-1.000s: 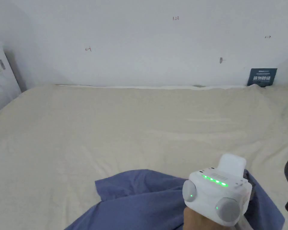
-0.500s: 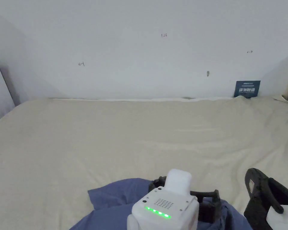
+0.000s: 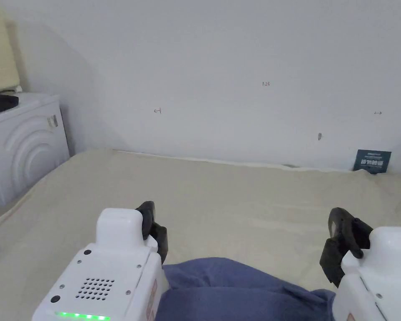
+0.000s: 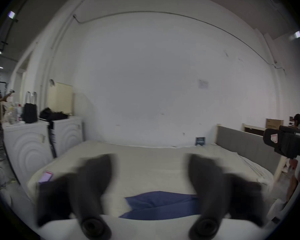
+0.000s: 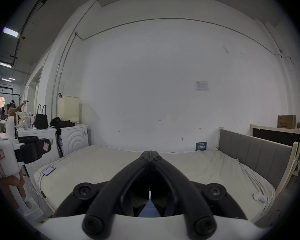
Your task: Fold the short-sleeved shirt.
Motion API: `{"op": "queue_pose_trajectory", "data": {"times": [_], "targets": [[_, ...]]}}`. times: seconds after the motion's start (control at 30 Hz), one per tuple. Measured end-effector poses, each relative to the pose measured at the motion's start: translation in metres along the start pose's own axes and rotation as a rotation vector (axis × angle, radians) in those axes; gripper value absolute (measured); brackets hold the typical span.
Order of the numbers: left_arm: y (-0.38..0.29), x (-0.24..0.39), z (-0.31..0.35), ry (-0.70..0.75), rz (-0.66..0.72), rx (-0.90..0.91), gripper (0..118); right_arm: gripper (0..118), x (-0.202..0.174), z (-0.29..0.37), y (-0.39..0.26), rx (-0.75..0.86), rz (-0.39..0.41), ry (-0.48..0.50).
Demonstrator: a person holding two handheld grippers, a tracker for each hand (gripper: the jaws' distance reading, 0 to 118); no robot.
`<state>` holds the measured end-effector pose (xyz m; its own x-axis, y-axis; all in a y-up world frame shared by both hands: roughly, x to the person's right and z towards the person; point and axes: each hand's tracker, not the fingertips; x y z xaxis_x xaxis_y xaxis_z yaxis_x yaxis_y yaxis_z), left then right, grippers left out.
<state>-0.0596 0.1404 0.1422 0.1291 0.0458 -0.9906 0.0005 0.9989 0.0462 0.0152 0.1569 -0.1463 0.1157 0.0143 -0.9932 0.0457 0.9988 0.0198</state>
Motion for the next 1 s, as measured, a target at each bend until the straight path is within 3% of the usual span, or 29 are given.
{"op": "queue_pose_trajectory", "data": {"times": [0.1, 0.17, 0.23, 0.43, 0.47, 0.5, 0.53, 0.57, 0.63, 0.8, 0.97, 1.0], "targets": [[-0.014, -0.020, 0.010, -0.044, -0.028, -0.024, 0, 0, -0.007, 0.003, 0.000, -0.009, -0.028, 0.042], [-0.022, -0.027, 0.014, 0.033, -0.026, -0.039, 0, 0, -0.013, 0.003, -0.002, -0.009, -0.024, 0.050], [-0.032, -0.038, 0.008, 0.012, 0.019, -0.087, 0, 0, -0.016, 0.002, -0.004, -0.011, -0.016, 0.051], [-0.091, -0.077, -0.052, -0.002, 0.000, -0.319, 2, 0, -0.016, -0.011, -0.019, -0.055, -0.020, 0.073], [-0.109, -0.085, -0.068, -0.001, 0.024, -0.391, 23, 0, -0.016, -0.015, -0.024, -0.070, -0.023, 0.074], [-0.124, -0.090, -0.079, 0.005, 0.038, -0.437, 55, 0, -0.015, -0.018, -0.027, -0.084, -0.024, 0.076], [-0.142, -0.096, -0.093, 0.014, 0.063, -0.489, 55, 0, -0.014, -0.021, -0.032, -0.099, -0.025, 0.080], [-0.164, -0.102, -0.110, 0.030, 0.057, -0.563, 68, 0, -0.014, -0.024, -0.037, -0.114, -0.026, 0.079], [-0.205, -0.107, -0.136, 0.035, -0.018, -0.677, 116, 0, -0.012, -0.028, -0.045, -0.137, -0.025, 0.079], [-0.293, -0.108, -0.159, 0.130, -0.221, -0.817, 118, 0, -0.008, -0.039, -0.061, -0.197, -0.010, 0.072], [-0.327, -0.093, -0.171, 0.093, -0.115, -0.942, 118, 0, -0.001, -0.052, -0.075, -0.246, 0.016, 0.055], [-0.317, -0.094, -0.160, 0.155, -0.055, -0.838, 118, 0, 0.000, -0.054, -0.077, -0.254, 0.013, 0.054]]}}
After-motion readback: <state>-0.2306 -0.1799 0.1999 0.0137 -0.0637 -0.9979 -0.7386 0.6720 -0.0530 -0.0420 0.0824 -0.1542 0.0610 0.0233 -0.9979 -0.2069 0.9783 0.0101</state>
